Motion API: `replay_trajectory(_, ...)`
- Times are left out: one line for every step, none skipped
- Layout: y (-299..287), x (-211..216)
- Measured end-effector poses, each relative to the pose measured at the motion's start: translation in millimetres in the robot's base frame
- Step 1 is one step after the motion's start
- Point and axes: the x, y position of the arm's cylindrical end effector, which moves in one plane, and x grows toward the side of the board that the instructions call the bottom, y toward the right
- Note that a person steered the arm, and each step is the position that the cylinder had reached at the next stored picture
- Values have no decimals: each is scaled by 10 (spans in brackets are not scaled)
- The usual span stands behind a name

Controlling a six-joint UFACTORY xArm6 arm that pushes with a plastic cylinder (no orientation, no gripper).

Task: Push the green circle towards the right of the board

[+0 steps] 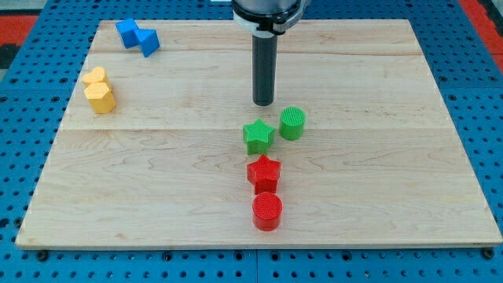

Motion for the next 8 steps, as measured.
replay_trajectory(54, 0)
replay_trajectory(54, 0)
replay_trajectory(334, 5)
replay_trajectory(510, 79)
replay_trajectory(-190, 473)
replay_trajectory(663, 698)
replay_trajectory(945, 720)
replay_trajectory(1272, 641)
